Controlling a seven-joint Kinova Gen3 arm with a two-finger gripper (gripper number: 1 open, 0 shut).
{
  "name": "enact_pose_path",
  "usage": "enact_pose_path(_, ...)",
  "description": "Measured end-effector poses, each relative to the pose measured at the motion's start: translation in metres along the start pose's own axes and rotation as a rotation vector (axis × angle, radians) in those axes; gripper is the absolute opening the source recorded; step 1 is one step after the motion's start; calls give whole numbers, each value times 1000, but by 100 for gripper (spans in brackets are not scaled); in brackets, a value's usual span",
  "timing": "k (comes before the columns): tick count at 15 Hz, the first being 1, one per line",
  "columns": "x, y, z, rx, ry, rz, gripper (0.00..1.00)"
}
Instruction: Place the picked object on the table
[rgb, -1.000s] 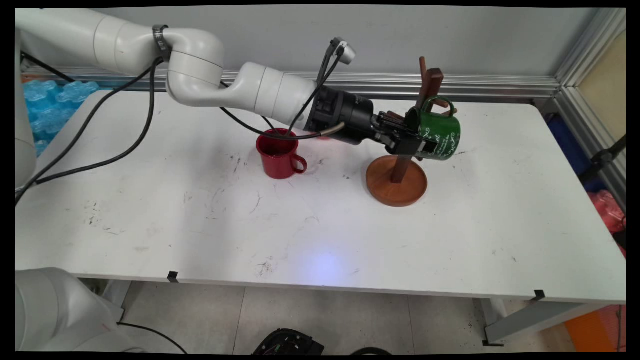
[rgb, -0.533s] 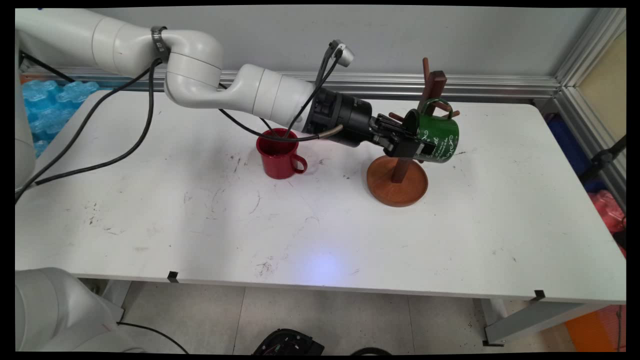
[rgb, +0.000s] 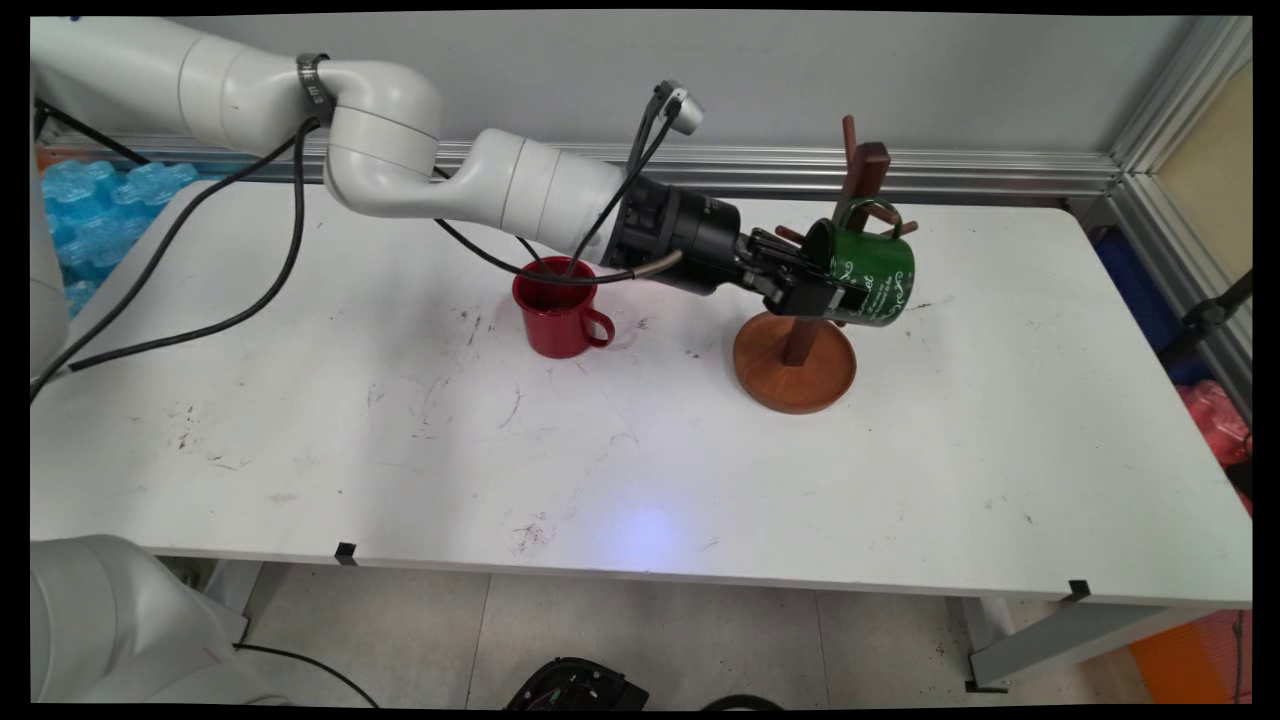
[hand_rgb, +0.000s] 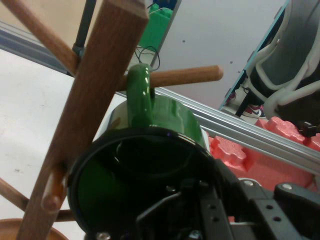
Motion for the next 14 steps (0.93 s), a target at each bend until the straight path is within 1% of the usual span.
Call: enact_pose_path(14, 2, 7, -8, 1, 6, 6, 0)
